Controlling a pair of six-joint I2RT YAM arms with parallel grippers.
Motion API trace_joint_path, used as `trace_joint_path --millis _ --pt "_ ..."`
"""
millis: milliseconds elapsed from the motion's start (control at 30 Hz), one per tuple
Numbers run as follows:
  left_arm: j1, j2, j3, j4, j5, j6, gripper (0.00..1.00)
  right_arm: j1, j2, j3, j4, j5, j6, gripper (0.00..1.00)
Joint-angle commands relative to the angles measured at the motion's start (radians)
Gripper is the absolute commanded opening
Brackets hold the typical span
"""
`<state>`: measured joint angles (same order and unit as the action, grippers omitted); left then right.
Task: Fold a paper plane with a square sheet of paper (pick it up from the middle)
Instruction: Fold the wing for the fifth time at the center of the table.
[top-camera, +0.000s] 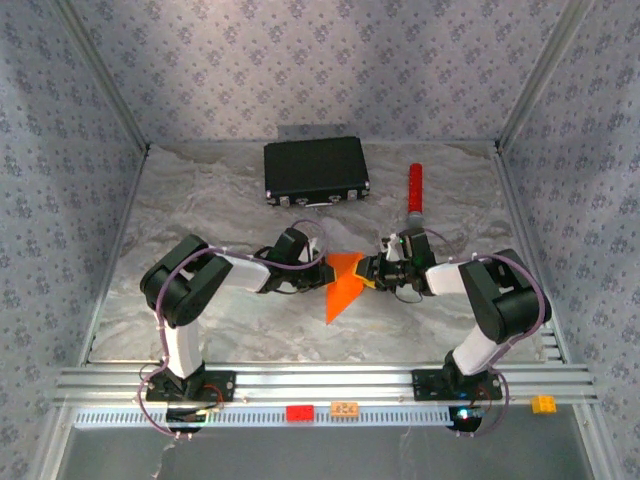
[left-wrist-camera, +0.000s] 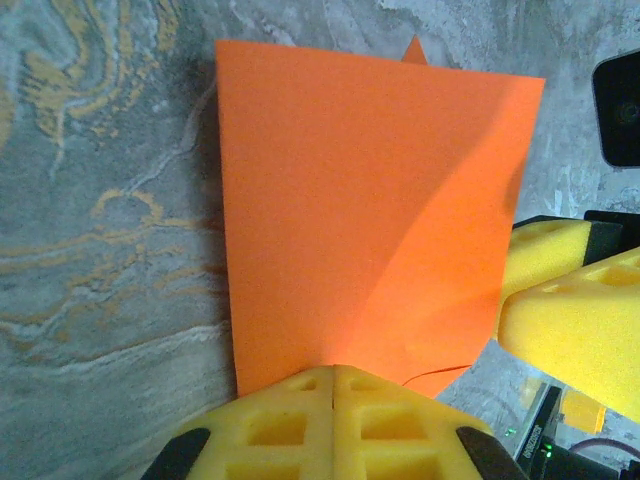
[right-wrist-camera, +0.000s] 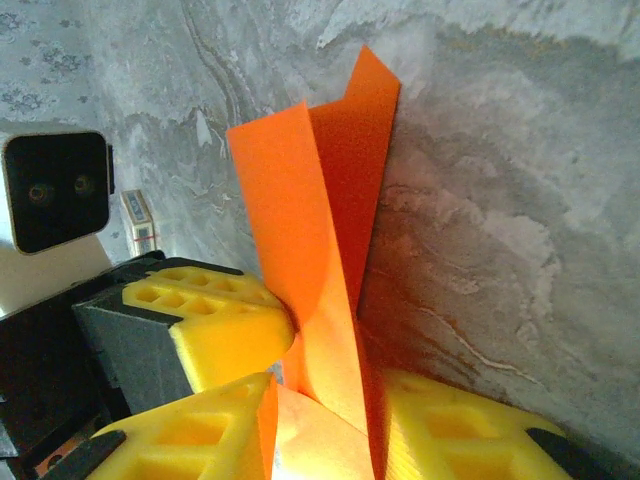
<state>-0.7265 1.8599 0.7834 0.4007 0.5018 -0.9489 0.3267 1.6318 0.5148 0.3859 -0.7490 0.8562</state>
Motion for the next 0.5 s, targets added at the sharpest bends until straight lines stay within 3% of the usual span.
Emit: trace_joint_path --millis 0,467 --pt "0.014 -0.01 -0.018 -0.039 -0.023 0.004 0.05 -0.012 0.007 0.024 -0.006 -0.028 -0.018 0.33" --pt "0.041 0.014 -0.022 -0.037 0.004 0.016 0.05 -0.02 0.042 0.075 -0.108 -0.088 -0.189 0.3"
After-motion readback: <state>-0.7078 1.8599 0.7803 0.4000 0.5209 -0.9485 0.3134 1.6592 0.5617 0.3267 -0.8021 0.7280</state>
